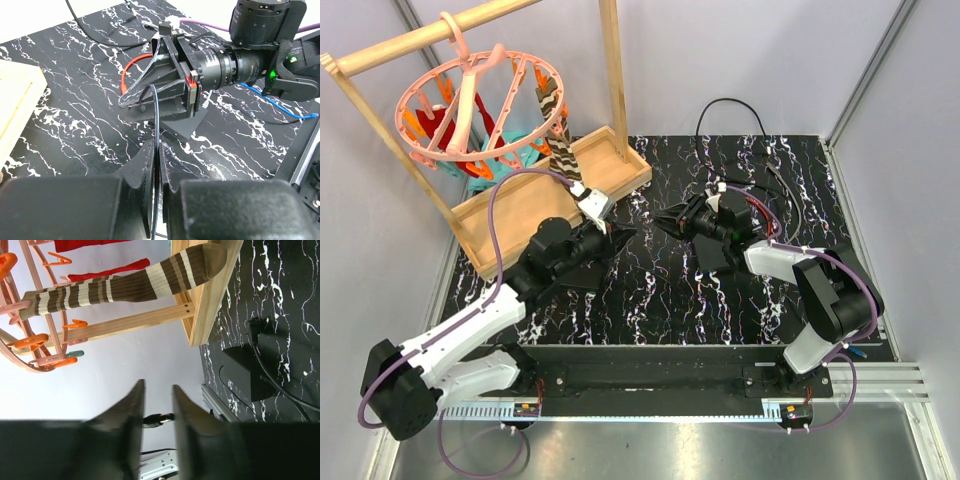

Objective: Insert the plug into the switch port

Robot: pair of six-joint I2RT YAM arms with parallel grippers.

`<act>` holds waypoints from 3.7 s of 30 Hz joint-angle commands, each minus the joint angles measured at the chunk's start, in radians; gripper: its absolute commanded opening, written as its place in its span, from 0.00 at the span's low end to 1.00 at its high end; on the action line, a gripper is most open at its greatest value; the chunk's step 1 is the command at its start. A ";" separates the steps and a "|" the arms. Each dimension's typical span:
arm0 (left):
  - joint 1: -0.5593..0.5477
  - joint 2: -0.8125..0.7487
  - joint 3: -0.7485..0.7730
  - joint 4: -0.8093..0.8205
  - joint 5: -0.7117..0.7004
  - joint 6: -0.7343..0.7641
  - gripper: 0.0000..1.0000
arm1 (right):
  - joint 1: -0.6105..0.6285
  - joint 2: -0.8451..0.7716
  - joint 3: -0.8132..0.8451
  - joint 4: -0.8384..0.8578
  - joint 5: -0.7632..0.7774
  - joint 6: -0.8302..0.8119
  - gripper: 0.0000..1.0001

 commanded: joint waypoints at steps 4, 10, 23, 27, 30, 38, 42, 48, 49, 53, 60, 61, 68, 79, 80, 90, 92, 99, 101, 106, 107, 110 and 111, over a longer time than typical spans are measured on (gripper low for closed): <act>-0.010 -0.093 -0.061 -0.007 -0.018 0.023 0.09 | 0.006 -0.032 -0.005 0.044 0.031 -0.007 0.13; -0.016 -0.116 -0.095 -0.050 0.010 0.012 0.13 | 0.007 -0.035 0.017 0.017 0.025 -0.049 0.00; -0.013 -0.153 -0.026 -0.207 -0.136 0.072 0.71 | 0.009 -0.145 0.097 -0.255 0.075 -0.407 0.00; -0.008 -0.044 0.087 -0.188 -0.057 0.072 0.75 | 0.013 -0.190 0.101 -0.308 0.113 -0.509 0.00; -0.002 0.059 0.167 -0.153 0.014 0.049 0.76 | 0.019 -0.217 0.101 -0.347 0.141 -0.556 0.00; 0.003 0.275 0.265 -0.070 0.132 0.004 0.72 | 0.019 -0.262 0.080 -0.374 0.172 -0.556 0.00; 0.003 0.326 0.279 -0.040 0.161 -0.003 0.66 | 0.019 -0.283 0.071 -0.390 0.186 -0.549 0.00; 0.003 0.372 0.297 0.000 0.203 -0.017 0.53 | 0.019 -0.296 0.065 -0.404 0.184 -0.555 0.01; 0.003 0.381 0.300 0.003 0.212 -0.019 0.52 | 0.021 -0.297 0.065 -0.405 0.184 -0.556 0.00; 0.003 0.403 0.311 0.022 0.221 -0.033 0.45 | 0.021 -0.300 0.063 -0.407 0.186 -0.561 0.00; 0.003 0.429 0.317 0.022 0.229 -0.039 0.37 | 0.019 -0.299 0.065 -0.407 0.183 -0.559 0.01; 0.003 0.429 0.317 0.016 0.229 -0.039 0.37 | 0.019 -0.299 0.065 -0.408 0.184 -0.561 0.01; 0.003 0.424 0.303 0.010 0.209 -0.037 0.26 | 0.019 -0.296 0.063 -0.407 0.184 -0.558 0.01; 0.003 0.435 0.300 0.014 0.250 -0.034 0.00 | 0.019 -0.297 0.054 -0.405 0.181 -0.553 0.00; 0.003 0.435 0.299 0.014 0.255 -0.028 0.00 | 0.019 -0.297 0.052 -0.405 0.183 -0.553 0.00; 0.003 0.430 0.251 -0.001 0.258 0.098 0.00 | -0.005 -0.351 0.060 -0.509 0.235 -0.663 0.47; 0.003 0.446 0.254 -0.021 0.266 0.150 0.00 | -0.034 -0.374 0.068 -0.566 0.242 -0.717 0.55; -0.002 0.562 0.305 -0.091 0.299 0.340 0.00 | -0.221 -0.395 0.071 -0.775 0.175 -0.887 0.67; -0.011 0.601 0.351 -0.148 0.298 0.412 0.00 | -0.263 -0.388 0.072 -0.840 0.167 -0.962 0.67; -0.068 0.716 0.412 -0.175 0.254 0.503 0.00 | -0.274 -0.343 0.089 -0.951 0.198 -1.079 0.67; -0.076 0.728 0.428 -0.173 0.247 0.513 0.00 | -0.275 -0.326 0.092 -0.971 0.199 -1.093 0.67; -0.106 0.780 0.457 -0.173 0.229 0.535 0.00 | -0.275 -0.290 0.091 -0.994 0.224 -1.122 0.66; -0.120 0.805 0.465 -0.175 0.223 0.540 0.00 | -0.277 -0.280 0.092 -1.000 0.248 -1.132 0.66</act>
